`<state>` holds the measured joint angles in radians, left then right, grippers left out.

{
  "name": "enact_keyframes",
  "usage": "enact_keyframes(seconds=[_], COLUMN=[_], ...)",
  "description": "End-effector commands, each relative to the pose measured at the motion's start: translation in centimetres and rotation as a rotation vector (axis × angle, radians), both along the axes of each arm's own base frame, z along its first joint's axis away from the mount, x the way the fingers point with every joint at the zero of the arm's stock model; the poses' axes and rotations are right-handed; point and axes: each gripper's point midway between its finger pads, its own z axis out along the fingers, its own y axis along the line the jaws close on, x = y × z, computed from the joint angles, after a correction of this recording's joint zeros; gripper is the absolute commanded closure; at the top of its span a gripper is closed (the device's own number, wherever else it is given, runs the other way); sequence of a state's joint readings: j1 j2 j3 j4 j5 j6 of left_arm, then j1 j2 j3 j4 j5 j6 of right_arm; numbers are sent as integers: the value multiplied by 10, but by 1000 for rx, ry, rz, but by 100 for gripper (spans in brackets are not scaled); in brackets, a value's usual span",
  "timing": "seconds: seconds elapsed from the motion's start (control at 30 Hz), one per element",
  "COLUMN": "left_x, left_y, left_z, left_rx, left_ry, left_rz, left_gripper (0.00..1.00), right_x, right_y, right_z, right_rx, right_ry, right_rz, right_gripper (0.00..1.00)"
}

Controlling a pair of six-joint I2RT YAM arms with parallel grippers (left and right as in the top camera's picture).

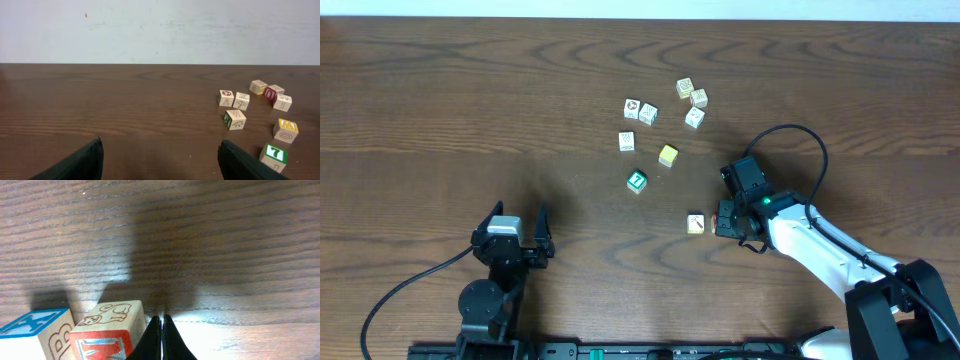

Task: Lift 4 blocks
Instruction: 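Open right gripper to release the red M block and rise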

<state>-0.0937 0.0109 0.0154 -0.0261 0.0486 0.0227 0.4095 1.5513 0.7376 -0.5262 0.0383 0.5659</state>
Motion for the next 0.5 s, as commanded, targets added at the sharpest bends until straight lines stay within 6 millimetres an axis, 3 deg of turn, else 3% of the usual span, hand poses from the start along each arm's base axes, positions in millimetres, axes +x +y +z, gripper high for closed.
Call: enact_keyframes(seconds=[0.0, 0.37, 0.47], left_x=[-1, -1, -1], left_y=[2, 2, 2], left_z=[-15, -15, -15], left_rx=[2, 2, 2], left_ry=[51, 51, 51], left_rz=[14, 14, 14], left_gripper=[27, 27, 27], right_x=[3, 0, 3], right_y=[5, 30, 29], right_z=[1, 3, 4], right_rx=[19, 47, 32], right_ry=[1, -18, -35], right_rz=[17, 145, 150], right_gripper=[99, 99, 98])
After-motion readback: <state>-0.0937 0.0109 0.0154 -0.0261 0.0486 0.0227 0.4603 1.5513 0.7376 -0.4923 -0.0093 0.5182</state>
